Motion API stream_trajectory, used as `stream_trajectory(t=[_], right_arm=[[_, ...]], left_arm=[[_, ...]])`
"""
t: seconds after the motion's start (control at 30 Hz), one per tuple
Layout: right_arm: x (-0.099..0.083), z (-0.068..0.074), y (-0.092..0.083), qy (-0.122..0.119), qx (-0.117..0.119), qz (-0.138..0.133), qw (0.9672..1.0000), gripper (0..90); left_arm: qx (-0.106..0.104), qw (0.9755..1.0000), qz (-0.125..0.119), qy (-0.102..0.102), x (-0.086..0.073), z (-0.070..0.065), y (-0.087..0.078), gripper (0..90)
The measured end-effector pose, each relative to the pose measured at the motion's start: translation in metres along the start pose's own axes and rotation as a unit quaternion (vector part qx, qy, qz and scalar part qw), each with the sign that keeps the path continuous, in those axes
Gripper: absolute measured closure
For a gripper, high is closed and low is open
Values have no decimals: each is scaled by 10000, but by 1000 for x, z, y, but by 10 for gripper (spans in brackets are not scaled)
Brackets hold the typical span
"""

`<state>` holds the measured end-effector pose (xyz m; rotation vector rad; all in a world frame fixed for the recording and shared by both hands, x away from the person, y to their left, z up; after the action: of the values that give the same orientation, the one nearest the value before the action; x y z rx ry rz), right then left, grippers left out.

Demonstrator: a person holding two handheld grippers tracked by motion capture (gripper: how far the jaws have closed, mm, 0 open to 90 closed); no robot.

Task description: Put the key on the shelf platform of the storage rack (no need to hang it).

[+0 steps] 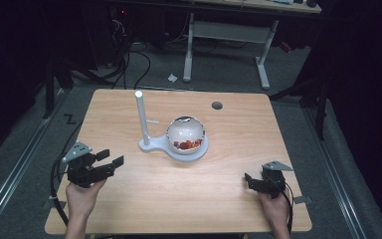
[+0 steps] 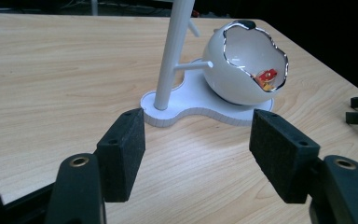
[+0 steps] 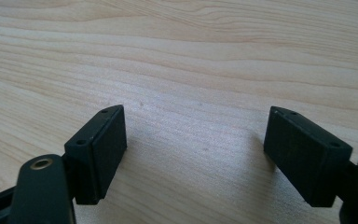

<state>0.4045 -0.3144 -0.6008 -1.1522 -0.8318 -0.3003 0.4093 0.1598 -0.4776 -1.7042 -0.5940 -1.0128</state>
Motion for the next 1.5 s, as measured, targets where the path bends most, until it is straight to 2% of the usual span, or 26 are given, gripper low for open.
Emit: stream_trajectory(t=[1.1, 1.5], right_arm=[[0, 0, 0, 10, -1, 0, 10000, 213], [0, 0, 0, 9, -3, 0, 10000, 213]], left_arm=[[39, 9995, 320, -20, -41, -6, 33, 353], [120, 9984, 559, 37, -63, -12, 53, 351]])
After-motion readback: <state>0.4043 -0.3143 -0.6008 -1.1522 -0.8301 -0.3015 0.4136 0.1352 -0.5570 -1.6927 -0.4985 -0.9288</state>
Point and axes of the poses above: each handheld gripper's, and its own axes: y roughly forward along the jaws, x roughly out of its top, z roughly to its left, the point moved 10 cm from there along y, roughly forward along the jaws, and after that the axes turned 14 degrees about x, right-handed, at the moved point
